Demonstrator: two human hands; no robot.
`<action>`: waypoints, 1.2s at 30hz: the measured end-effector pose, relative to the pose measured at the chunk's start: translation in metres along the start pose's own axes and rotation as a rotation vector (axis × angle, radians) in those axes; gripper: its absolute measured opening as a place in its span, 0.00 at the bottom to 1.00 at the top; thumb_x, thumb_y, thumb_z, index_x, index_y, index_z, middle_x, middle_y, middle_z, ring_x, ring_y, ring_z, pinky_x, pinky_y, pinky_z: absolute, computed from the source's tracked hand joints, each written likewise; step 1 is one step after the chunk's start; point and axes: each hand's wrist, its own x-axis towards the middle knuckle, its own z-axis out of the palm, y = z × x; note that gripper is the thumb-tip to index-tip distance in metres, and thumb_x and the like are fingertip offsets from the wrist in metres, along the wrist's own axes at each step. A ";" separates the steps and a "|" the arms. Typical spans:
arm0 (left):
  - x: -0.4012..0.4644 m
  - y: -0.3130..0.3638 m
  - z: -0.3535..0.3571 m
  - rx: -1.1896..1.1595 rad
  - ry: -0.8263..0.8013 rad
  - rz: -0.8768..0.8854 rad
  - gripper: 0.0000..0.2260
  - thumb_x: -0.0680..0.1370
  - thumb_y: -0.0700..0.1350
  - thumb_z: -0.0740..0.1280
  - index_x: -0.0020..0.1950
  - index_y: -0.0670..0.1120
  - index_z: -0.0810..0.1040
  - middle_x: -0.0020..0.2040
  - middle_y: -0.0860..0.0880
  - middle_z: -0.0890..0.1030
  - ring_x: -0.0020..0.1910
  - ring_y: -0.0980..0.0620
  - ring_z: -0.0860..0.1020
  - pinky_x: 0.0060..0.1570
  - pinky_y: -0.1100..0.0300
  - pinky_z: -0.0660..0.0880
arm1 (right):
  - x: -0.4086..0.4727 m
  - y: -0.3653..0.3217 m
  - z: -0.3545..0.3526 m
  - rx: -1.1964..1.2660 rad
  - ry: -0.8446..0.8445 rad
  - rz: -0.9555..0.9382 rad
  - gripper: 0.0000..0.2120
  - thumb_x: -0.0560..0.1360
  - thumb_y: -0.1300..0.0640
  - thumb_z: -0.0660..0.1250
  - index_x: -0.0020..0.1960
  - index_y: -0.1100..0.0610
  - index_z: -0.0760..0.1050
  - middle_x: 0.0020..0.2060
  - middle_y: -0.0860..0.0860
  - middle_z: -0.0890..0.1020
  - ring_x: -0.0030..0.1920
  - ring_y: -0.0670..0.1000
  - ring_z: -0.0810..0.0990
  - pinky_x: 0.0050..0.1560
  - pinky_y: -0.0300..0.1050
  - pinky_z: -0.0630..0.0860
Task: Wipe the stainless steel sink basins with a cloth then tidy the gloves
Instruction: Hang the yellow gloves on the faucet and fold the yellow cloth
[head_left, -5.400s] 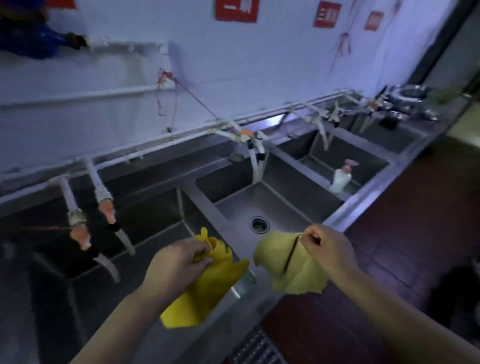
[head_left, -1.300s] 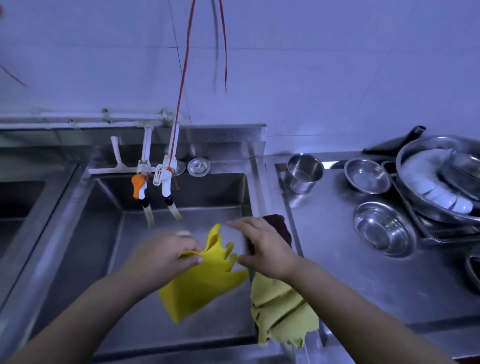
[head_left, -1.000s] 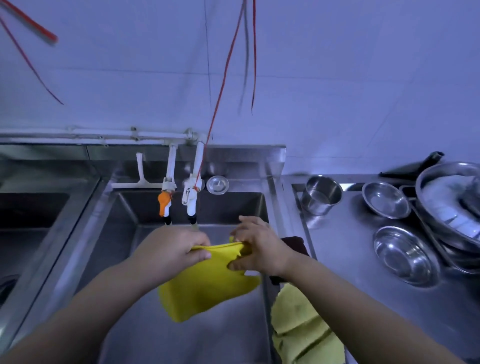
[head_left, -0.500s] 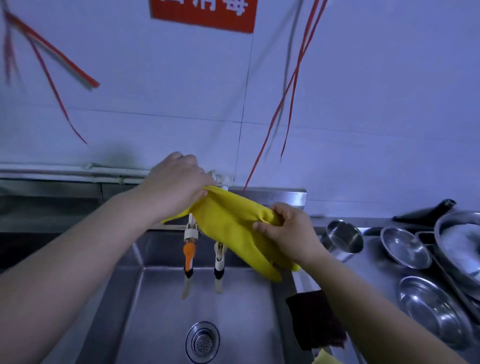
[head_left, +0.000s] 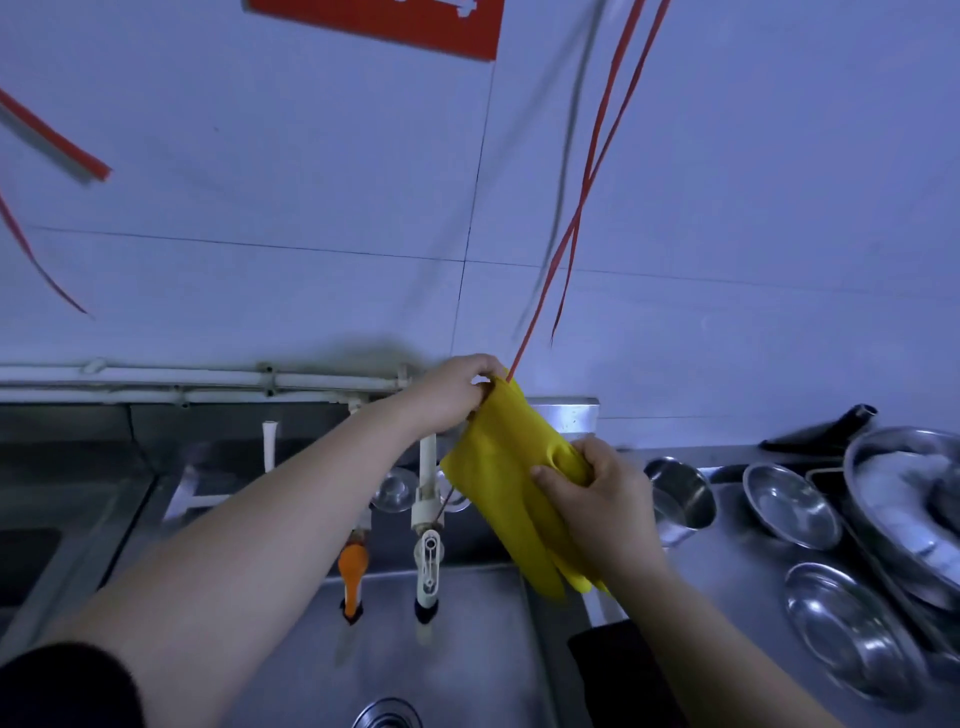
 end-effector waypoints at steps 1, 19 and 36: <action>0.001 -0.007 0.003 0.021 -0.034 -0.030 0.13 0.77 0.37 0.61 0.40 0.52 0.78 0.36 0.56 0.79 0.34 0.59 0.76 0.32 0.68 0.71 | 0.001 0.000 0.003 -0.036 -0.010 0.012 0.13 0.67 0.47 0.73 0.35 0.52 0.71 0.26 0.46 0.75 0.31 0.42 0.74 0.28 0.35 0.67; -0.030 -0.053 0.015 -0.480 -0.184 -0.498 0.25 0.79 0.64 0.51 0.47 0.47 0.79 0.39 0.48 0.84 0.42 0.49 0.81 0.39 0.56 0.75 | 0.000 0.019 0.053 -0.205 -0.005 0.087 0.11 0.70 0.45 0.70 0.44 0.49 0.70 0.39 0.47 0.75 0.47 0.54 0.74 0.41 0.46 0.66; -0.085 -0.025 0.031 -0.375 0.132 -0.385 0.12 0.81 0.53 0.57 0.51 0.51 0.78 0.48 0.50 0.81 0.48 0.52 0.79 0.45 0.64 0.75 | -0.085 0.105 -0.009 -0.385 -0.113 0.127 0.23 0.69 0.62 0.71 0.63 0.60 0.73 0.60 0.56 0.76 0.62 0.58 0.70 0.62 0.50 0.66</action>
